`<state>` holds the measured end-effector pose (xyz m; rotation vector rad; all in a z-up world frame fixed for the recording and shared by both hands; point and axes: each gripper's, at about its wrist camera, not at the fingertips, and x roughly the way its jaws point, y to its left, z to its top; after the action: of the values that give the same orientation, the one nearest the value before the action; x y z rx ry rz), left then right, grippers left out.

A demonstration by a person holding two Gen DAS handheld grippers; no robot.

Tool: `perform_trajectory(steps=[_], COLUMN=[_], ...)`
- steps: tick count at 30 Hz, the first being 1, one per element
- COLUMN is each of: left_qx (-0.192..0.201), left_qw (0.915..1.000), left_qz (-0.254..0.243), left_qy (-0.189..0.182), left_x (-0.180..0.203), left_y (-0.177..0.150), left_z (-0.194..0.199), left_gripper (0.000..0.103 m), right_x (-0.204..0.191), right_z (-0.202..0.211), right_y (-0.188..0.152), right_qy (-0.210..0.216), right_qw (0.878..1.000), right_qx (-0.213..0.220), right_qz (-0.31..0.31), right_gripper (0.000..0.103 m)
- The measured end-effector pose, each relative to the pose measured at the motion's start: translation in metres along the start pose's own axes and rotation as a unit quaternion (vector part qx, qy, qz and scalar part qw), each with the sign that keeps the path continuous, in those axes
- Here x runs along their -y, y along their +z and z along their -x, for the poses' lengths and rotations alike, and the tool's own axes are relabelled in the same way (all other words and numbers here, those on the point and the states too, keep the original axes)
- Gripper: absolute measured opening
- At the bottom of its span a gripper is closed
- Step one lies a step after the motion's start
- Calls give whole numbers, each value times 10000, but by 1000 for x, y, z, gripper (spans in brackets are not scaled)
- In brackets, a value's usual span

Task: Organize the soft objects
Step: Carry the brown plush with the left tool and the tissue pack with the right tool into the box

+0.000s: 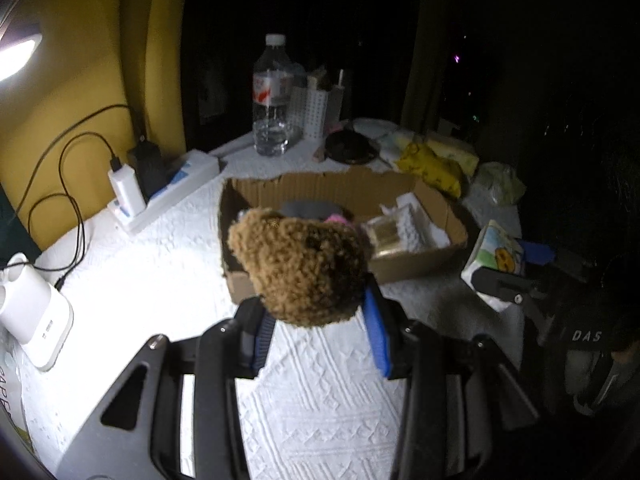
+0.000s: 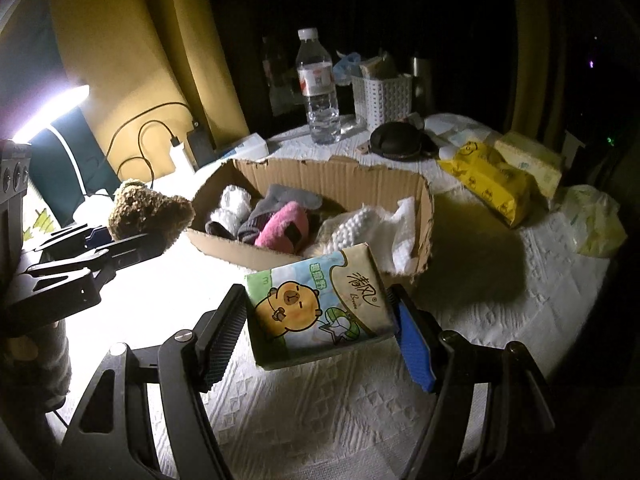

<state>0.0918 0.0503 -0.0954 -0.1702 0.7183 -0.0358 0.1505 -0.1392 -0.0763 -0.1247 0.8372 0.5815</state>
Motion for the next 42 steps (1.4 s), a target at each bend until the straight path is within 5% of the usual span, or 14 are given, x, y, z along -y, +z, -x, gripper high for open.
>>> perform_trajectory(steps=[12,38,42], left_qx=[189,-396,-396], left_qw=[9998,9988,9988], left_qz=[-41,30,169], left_qy=[-94,-281,-245], left_x=[4,-10,-14], left_y=[19,39,40], left_z=[-17,-108,-116], left_gripper=[42,44,52], right_x=[10,33,38], right_z=[-4,-89,-104], right_y=[23,70,75], right_qy=[-40,-45,-61], right_qw=[9998,9995,9991], right_qx=[181,-131,-194], right_qz=[-82,-267,-380], right_gripper=[74,74,74])
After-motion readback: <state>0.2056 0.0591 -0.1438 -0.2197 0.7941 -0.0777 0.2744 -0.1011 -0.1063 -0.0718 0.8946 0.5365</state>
